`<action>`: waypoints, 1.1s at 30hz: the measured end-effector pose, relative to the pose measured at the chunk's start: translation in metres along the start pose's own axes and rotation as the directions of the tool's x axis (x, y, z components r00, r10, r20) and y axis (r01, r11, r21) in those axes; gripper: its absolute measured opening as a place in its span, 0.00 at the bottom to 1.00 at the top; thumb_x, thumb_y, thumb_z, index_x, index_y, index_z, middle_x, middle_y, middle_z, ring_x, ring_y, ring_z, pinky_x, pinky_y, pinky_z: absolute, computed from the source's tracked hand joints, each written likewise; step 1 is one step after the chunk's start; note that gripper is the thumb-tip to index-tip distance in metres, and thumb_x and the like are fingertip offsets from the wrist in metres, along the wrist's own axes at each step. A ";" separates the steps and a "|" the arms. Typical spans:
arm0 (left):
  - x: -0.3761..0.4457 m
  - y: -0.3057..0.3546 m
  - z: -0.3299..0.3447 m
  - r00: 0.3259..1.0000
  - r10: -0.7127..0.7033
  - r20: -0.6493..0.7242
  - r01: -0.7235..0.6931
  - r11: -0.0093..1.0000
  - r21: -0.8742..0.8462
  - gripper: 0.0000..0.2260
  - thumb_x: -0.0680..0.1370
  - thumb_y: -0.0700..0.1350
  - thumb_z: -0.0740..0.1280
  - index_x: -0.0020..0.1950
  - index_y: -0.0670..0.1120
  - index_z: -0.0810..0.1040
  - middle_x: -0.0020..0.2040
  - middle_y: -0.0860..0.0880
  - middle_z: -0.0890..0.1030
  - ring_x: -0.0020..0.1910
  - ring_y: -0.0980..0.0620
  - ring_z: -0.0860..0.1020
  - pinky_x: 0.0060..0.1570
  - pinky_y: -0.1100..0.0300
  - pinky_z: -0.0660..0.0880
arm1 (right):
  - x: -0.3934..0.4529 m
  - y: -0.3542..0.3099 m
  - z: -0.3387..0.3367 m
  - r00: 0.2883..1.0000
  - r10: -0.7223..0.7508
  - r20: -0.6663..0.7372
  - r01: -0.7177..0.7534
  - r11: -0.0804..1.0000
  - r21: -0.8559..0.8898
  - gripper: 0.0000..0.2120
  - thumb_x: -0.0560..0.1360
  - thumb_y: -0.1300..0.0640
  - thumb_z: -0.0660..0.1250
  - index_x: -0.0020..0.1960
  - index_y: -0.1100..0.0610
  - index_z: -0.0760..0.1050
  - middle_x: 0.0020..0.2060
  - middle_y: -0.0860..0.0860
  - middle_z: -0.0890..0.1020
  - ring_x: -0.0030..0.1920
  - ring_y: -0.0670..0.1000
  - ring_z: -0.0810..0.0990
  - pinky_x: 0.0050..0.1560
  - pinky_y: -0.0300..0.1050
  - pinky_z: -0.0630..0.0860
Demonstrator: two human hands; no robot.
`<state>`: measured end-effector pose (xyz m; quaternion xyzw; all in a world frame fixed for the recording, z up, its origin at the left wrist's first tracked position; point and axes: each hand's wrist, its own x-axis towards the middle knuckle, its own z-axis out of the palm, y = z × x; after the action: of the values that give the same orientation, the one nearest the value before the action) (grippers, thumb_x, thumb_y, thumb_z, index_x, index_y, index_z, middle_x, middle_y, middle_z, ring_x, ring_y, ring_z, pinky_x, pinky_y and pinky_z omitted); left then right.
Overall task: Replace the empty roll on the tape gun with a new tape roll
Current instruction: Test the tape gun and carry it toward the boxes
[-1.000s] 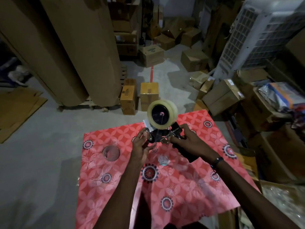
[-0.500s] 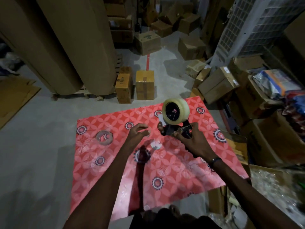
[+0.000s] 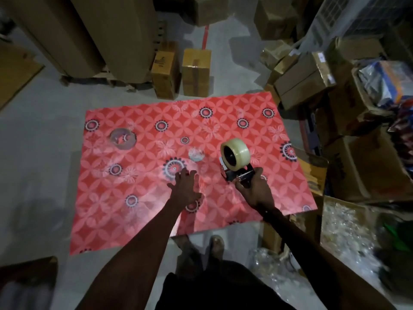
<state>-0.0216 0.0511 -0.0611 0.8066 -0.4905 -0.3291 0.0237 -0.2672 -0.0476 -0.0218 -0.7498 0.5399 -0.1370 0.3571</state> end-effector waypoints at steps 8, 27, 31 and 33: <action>-0.009 -0.009 0.040 0.992 -0.089 0.087 0.089 0.996 0.010 0.45 0.74 0.49 0.77 0.84 0.55 0.52 0.84 0.41 0.43 0.81 0.27 0.45 0.68 0.20 0.60 | 0.000 0.026 0.022 0.994 -0.070 -0.081 0.075 0.996 0.055 0.25 0.78 0.47 0.75 0.58 0.53 0.60 0.34 0.46 0.81 0.32 0.50 0.81 0.29 0.42 0.66; -0.005 -0.003 0.045 0.984 -0.134 0.116 0.145 0.986 -0.085 0.47 0.74 0.45 0.78 0.84 0.53 0.52 0.84 0.42 0.34 0.80 0.29 0.34 0.70 0.19 0.50 | 0.006 0.030 0.042 0.993 -0.042 -0.107 0.053 0.993 0.104 0.25 0.78 0.48 0.75 0.59 0.53 0.60 0.41 0.50 0.86 0.37 0.53 0.87 0.31 0.33 0.72; -0.005 -0.001 0.042 0.983 -0.139 0.121 0.150 0.985 -0.087 0.46 0.74 0.44 0.78 0.84 0.53 0.53 0.84 0.42 0.35 0.81 0.29 0.35 0.70 0.18 0.51 | -0.003 0.030 0.042 0.993 -0.057 -0.105 0.061 0.997 0.036 0.24 0.79 0.47 0.73 0.60 0.54 0.60 0.42 0.49 0.84 0.42 0.58 0.87 0.31 0.38 0.68; -0.004 -0.002 0.042 0.983 -0.141 0.122 0.152 0.984 -0.089 0.46 0.74 0.44 0.78 0.84 0.53 0.54 0.84 0.43 0.35 0.81 0.29 0.35 0.70 0.18 0.51 | -0.005 0.030 0.042 0.992 -0.063 -0.112 0.066 0.997 0.026 0.25 0.79 0.46 0.73 0.61 0.57 0.62 0.43 0.47 0.83 0.43 0.58 0.87 0.31 0.32 0.66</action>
<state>-0.0449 0.0675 -0.0925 0.8181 -0.4137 -0.3994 0.0104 -0.2657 -0.0318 -0.0715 -0.7527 0.5323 -0.1980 0.3330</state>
